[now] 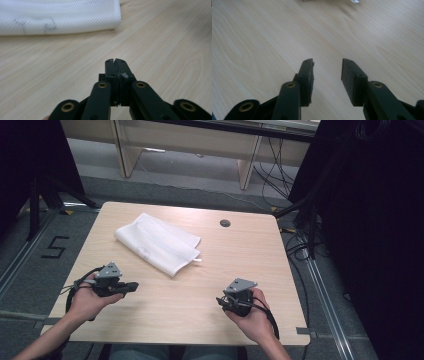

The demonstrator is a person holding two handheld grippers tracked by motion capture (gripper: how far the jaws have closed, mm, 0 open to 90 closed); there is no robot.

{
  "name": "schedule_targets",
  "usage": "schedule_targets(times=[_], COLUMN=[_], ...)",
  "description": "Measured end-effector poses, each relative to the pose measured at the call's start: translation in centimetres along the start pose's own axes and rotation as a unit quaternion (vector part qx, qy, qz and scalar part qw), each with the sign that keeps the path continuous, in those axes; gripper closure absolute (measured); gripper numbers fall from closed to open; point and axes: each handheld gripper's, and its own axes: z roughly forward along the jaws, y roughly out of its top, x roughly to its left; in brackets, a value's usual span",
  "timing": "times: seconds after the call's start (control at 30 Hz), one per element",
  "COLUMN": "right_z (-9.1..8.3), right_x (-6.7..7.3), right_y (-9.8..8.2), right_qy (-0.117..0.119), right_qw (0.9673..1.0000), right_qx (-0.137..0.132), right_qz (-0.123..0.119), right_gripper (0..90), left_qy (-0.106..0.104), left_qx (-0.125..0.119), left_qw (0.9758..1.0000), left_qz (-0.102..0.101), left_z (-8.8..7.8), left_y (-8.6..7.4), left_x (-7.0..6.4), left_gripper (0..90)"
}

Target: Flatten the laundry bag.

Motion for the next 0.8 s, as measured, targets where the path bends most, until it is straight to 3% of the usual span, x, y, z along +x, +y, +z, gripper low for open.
schedule_targets(times=[0.07,0.1,0.13,0.27,0.3,0.33,0.4,0.43,0.47,0.5,0.57,0.6,0.77,0.8], right_z=[0.0,0.0,0.0,0.1,0.4,0.2,0.3,0.3,0.3,0.3,0.3,0.4,0.4,0.4], right_x=[-0.1,-0.1,0.0,-0.2,-0.2,-0.3,-0.4,-0.4,-0.4,-0.3,-0.2,-0.2,-0.1,-0.1], right_y=[-0.1,-0.1,-0.2,-0.2,-0.3,-0.2,-0.3,-0.2,-0.2,-0.1,-0.1,-0.1,-0.1,-0.1], right_qy=[0.002,0.002,0.003,0.005,-0.003,0.007,0.008,0.01,0.01,0.009,0.01,0.01,0.013,0.014], right_qw=[1.0,1.0,0.9999,0.9999,0.9999,0.9999,0.9999,0.9999,0.9999,0.9999,0.9999,0.9999,0.9999,0.9998], right_qx=[0.007,0.007,0.007,0.006,-0.007,0.006,0.003,0.006,0.006,0.002,0.002,0.003,0.005,0.005], right_qz=[0.003,0.003,0.011,0.007,0.007,0.011,0.011,0.011,0.011,0.011,0.01,0.009,0.009,0.01], right_gripper=[69.1,69.1,69.7,70.1,70.2,70.1,69.6,69.5,69.5,69.1,68.9,68.7,68.4,68.4], left_qy=[0.003,0.003,0.006,0.015,0.024,0.026,0.037,0.043,0.043,0.047,0.047,0.055,0.059,0.061], left_qx=[0.015,0.015,0.024,0.025,0.026,0.032,0.037,0.043,0.043,0.047,0.049,0.059,0.066,0.078], left_qw=[0.9998,0.9998,0.9993,0.9991,0.9989,0.9983,0.998,0.9972,0.9972,0.9969,0.9969,0.996,0.9955,0.9942], left_qz=[0.014,0.014,0.029,0.031,0.032,0.04,0.036,0.044,0.044,0.043,0.04,0.038,0.032,0.041], left_z=[1.7,1.7,3.0,4.6,5.3,5.8,7.3,7.7,7.7,8.9,9.2,10.2,11.2,11.6], left_y=[1.5,1.5,2.7,4.4,5.0,5.5,6.2,6.4,6.4,6.6,6.7,6.7,6.5,6.7], left_x=[-0.6,-0.6,-0.7,-0.6,-0.4,-0.1,0.5,0.7,0.7,1.2,1.2,1.3,1.4,1.3], left_gripper=[89.7,89.7,89.7,89.6,89.6,89.6,89.3,88.9,88.0,87.6,87.7,87.5,86.9,87.3])
